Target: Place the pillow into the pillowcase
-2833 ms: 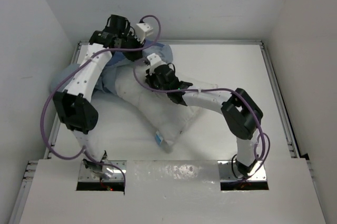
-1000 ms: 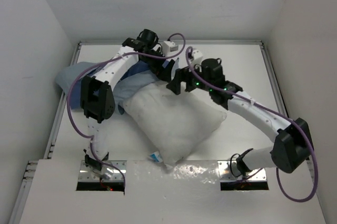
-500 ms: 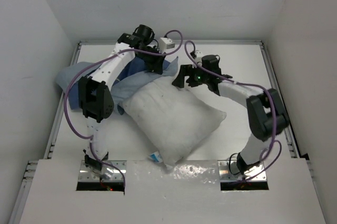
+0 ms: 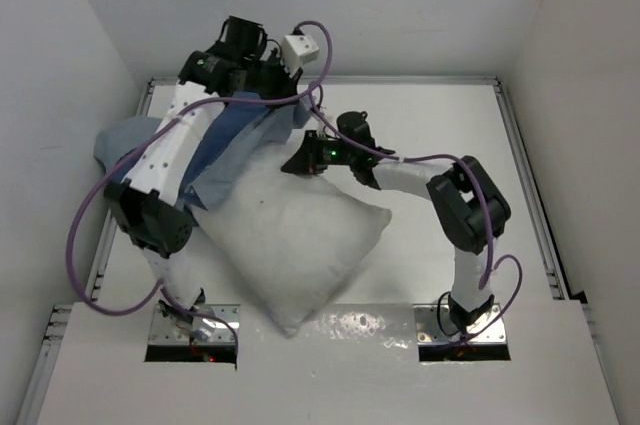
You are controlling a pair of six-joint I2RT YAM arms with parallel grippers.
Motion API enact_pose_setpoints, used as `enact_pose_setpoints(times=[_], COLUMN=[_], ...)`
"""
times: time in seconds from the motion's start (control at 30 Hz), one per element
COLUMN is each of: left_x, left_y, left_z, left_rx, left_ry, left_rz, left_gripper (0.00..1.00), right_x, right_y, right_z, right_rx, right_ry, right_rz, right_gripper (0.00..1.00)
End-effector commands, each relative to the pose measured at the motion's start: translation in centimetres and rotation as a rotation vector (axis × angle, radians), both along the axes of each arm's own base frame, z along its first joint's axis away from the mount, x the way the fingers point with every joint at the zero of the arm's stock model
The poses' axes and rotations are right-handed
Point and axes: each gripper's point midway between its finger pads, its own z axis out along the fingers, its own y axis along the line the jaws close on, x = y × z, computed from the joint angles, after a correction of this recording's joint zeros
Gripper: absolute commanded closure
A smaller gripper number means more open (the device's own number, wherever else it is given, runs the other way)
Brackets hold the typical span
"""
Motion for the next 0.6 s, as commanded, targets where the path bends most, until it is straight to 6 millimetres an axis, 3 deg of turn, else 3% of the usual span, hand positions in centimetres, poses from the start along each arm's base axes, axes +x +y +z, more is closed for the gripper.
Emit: enact_pose_setpoints(times=[0.0,0.07,0.1,0.13,0.23,0.27,0.33,0.4,0.5,0.53,0.57], left_x=[-2.2,-3.7,-4.1,-4.7,-5.8,-6.3,-7.1,-8.6,-9.7,-10.6,-11.4], left_y=[-0.9,-1.2,-1.3,-1.1,-1.0,-1.0,-1.2,-2.5,-4.6,-5.8,-6.7], left_z=[6.7,7.2,7.1,7.1,6.0,4.8,4.0,2.5,1.3,1.6,3.0], left_rx=[-0.115,-0.136,-0.137,-0.134,-0.126,-0.125,-0.142,-0.169,-0.184,-0.195,-0.233], left_ry=[-0.143,-0.131,-0.125,-0.116,-0.087,-0.049,-0.016,0.042,0.090,0.095,0.084], left_rz=[-0.093,-0.143,-0.158,-0.171,-0.194,-0.200,-0.217,-0.266,-0.318,-0.362,-0.415], left_gripper=[1.00,1.00,1.00,1.00,1.00,1.00,1.00,1.00,1.00,1.00,1.00], right_x=[1.5,4.0,6.4,7.7,12.3,12.7,14.1,14.6,14.3,14.6,14.8], right_y=[3.4,3.0,2.2,0.9,-4.2,-5.6,-9.0,-11.7,-12.3,-12.7,-12.3], right_z=[8.2,12.4,15.0,18.0,22.1,23.7,23.4,21.2,18.9,17.3,17.7], right_rx=[0.268,0.355,0.417,0.493,0.665,0.732,0.800,0.767,0.639,0.554,0.521], right_ry=[-0.078,-0.162,-0.191,-0.250,-0.258,-0.271,-0.224,-0.165,-0.140,-0.129,-0.151], right_rz=[0.036,-0.056,-0.186,-0.268,-0.580,-0.635,-0.808,-0.982,-1.100,-1.152,-1.149], right_gripper=[1.00,1.00,1.00,1.00,1.00,1.00,1.00,1.00,1.00,1.00,1.00])
